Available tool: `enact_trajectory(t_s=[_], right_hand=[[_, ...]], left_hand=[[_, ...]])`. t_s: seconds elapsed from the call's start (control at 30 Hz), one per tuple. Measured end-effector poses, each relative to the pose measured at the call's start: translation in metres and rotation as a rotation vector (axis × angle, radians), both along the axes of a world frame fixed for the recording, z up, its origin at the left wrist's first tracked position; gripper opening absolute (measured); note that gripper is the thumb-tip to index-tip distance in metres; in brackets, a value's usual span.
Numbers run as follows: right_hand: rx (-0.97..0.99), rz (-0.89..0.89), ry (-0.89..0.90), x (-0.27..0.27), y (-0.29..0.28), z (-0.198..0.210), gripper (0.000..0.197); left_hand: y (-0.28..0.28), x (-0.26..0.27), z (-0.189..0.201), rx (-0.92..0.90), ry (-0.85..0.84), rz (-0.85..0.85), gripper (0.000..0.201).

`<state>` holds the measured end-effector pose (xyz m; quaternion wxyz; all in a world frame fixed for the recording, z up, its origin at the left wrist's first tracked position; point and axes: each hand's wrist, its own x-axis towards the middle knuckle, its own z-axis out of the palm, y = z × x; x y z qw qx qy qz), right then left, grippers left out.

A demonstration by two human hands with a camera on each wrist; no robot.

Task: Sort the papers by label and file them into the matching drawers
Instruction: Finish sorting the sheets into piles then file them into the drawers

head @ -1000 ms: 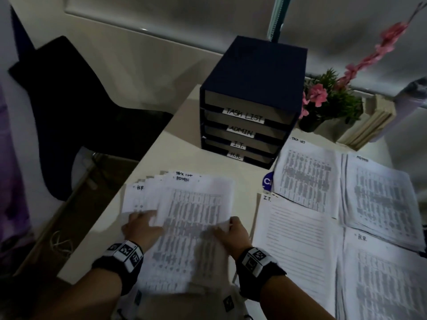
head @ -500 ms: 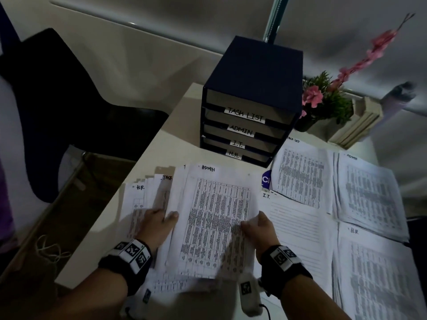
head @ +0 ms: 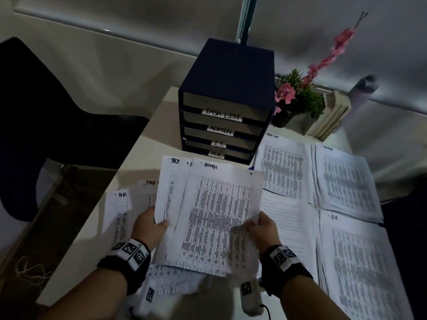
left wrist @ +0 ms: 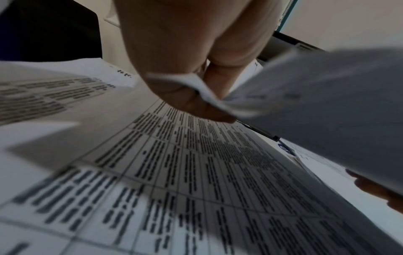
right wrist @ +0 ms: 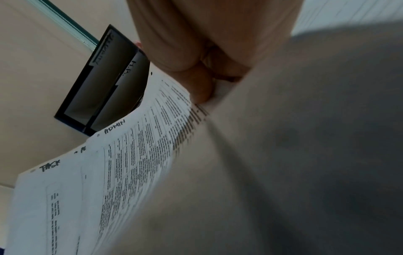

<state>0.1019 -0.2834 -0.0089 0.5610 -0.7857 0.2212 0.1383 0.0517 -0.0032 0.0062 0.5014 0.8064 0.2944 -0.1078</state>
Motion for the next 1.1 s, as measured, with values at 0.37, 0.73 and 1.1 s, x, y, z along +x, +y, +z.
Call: enact_trajectory(t_s=[0.37,0.73,1.1], right_hand=[[0.134,-0.093,-0.010,0.003,-0.030,0.003,0.014],[0.182,-0.128,-0.186,0.026,-0.074,0.031,0.012],[0.286,-0.299,-0.055,0.013,-0.139,0.022,0.010]], left_hand=[[-0.026,0.011,0.010,0.009,-0.099,-0.021,0.021],[-0.087,0.036,0.034,-0.167,-0.207,-0.171,0.031],[-0.153,0.074,0.041,-0.141,-0.330,-0.070,0.034]])
